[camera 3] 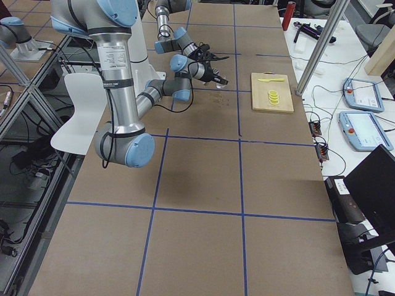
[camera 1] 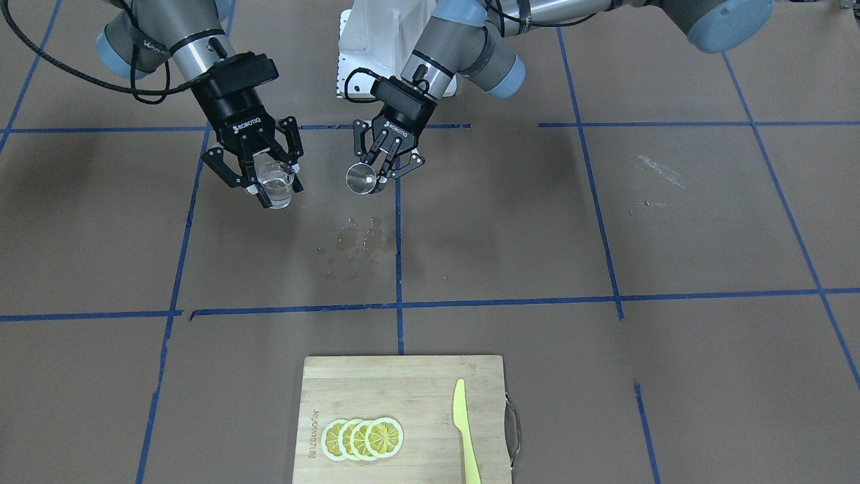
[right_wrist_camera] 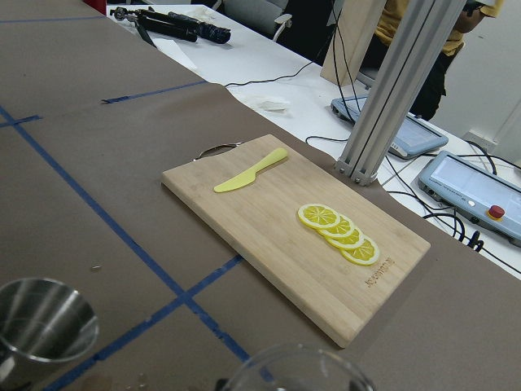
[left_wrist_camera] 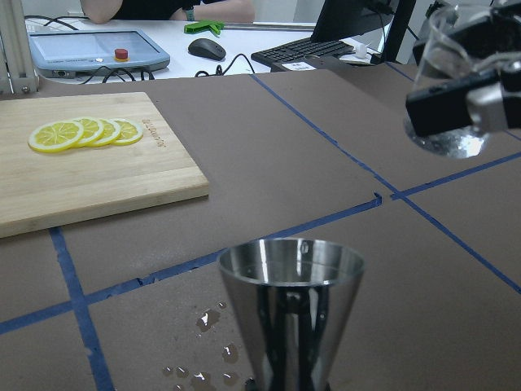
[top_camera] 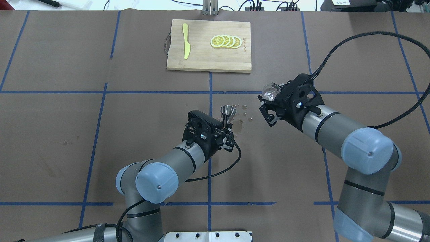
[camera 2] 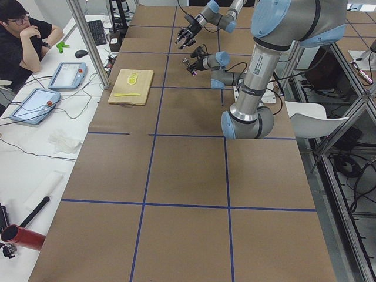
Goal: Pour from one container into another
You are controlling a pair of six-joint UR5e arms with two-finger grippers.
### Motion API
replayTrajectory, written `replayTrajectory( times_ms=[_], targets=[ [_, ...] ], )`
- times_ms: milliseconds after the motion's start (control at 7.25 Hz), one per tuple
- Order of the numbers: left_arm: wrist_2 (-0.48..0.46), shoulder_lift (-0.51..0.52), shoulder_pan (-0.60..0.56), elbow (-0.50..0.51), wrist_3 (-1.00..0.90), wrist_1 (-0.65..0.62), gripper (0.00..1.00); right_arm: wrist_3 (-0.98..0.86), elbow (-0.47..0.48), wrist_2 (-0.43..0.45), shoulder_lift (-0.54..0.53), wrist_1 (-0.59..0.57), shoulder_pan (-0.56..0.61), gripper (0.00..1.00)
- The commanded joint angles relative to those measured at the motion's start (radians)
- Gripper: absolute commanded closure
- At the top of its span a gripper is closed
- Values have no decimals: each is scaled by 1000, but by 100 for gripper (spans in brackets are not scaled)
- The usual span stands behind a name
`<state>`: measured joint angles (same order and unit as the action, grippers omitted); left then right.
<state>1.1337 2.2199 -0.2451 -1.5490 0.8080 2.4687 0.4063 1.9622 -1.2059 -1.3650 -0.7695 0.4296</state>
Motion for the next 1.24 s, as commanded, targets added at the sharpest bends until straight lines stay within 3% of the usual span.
replayTrajectory(
  times_ms=[0,1103],
  targets=[
    [1,15,1,26,-1,1,100,-58,3,74,57,-83,-49,100],
    [3,49,7,47,-24,3,100,-135,-3,97,147,-220,-51,100]
  ],
)
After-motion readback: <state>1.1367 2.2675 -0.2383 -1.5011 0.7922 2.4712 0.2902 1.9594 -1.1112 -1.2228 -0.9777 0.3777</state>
